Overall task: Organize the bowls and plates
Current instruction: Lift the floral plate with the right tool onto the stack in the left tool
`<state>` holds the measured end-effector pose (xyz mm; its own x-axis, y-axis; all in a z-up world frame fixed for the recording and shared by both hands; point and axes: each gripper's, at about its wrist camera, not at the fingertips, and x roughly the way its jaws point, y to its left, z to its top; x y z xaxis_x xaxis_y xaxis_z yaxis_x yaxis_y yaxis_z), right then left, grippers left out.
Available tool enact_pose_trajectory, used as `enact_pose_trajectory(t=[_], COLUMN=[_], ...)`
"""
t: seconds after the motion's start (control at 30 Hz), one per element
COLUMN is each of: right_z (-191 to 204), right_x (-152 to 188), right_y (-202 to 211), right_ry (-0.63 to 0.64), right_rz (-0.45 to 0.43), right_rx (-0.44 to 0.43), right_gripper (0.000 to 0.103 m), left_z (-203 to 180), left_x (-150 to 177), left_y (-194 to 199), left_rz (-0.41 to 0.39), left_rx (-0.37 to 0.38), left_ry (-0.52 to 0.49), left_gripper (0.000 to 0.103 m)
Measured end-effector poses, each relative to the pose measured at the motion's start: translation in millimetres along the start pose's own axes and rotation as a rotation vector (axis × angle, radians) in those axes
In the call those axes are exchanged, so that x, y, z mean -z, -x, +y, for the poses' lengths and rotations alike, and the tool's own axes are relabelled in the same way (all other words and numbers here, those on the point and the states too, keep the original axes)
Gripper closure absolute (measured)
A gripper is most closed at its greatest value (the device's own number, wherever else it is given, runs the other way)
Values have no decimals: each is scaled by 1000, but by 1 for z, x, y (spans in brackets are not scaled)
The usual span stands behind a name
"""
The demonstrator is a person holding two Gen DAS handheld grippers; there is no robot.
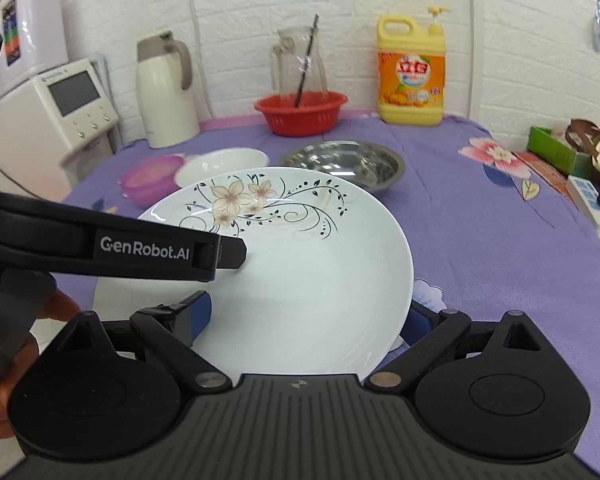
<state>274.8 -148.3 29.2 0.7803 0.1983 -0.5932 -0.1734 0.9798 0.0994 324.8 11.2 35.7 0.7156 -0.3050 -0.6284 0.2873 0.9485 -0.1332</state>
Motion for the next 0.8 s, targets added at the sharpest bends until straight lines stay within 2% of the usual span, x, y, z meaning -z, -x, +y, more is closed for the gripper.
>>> enact_pose_trajectory(t=[0.2,0.43,0.7,0.8], right_z=[45,101,129,131], right_x=[14,45,66,69], right_y=[26,32,33,32], right_ry=[49,121,197,207], right_rz=[-40,15,37,37], right_rx=[-79,-184,-183,-185], right_gripper=[0,0,0,0], left_z=[31,69,87,96], left_x=[39,94,123,128], left_y=[58,97,101,96], left_rz=[-27,-31,-43,-39], left_rx=[-82,-171,-176,-149], left_ry=[40,124,183,210], left_gripper=[45,45,45,44])
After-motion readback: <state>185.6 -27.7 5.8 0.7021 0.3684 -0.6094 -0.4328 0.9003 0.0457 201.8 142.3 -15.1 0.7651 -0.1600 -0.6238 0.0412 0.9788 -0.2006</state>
